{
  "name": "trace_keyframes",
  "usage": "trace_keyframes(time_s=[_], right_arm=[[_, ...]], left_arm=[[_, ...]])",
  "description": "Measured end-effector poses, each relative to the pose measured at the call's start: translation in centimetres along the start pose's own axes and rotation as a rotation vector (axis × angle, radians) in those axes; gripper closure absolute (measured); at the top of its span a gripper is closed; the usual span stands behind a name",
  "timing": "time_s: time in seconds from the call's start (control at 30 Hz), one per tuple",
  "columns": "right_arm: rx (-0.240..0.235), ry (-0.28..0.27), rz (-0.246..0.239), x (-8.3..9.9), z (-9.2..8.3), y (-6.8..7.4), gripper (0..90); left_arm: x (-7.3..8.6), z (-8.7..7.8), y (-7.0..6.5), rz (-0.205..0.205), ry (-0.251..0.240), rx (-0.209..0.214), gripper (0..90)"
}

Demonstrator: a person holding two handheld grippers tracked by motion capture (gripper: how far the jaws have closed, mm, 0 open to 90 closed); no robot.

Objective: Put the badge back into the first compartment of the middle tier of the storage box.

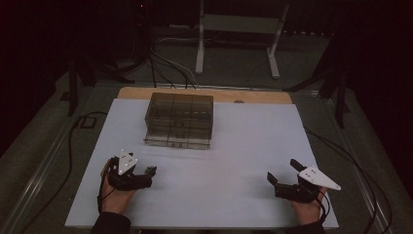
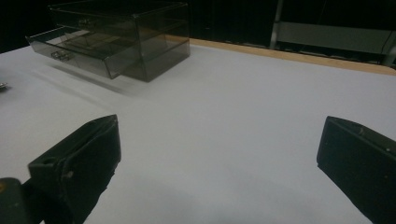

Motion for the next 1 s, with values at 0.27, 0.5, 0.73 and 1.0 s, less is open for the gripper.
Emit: trace_keyframes(time_s=[0.27,0.5,0.73,1.0], right_arm=[[-0.002,0.0,0.003,0.0,0.0,0.0,0.0],[-0.004,0.002,0.002,0.0,0.1,0.0,0.0],[-0.003,0.002,0.004,0.0,0.1,0.0,0.0],[-0.007,-0.001,0.004,0.0,0.1,0.0,0.0]], left_arm=[[0.2,0.5,-0.1,0.02,0.025,0.015,14.1],[0.4,1.0,-0.1,0.015,0.032,0.015,15.9],[0.9,1.6,-0.3,0.001,0.062,0.026,18.1],[1.8,2.1,-0.4,0.007,0.119,0.027,30.3]])
Point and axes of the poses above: each handheld gripper's, and its own axes: z roughly forward along the jaws, x roughly out of its underside, y roughly to its left, the point moved 6 cm from there along z, roughly forward along the jaws
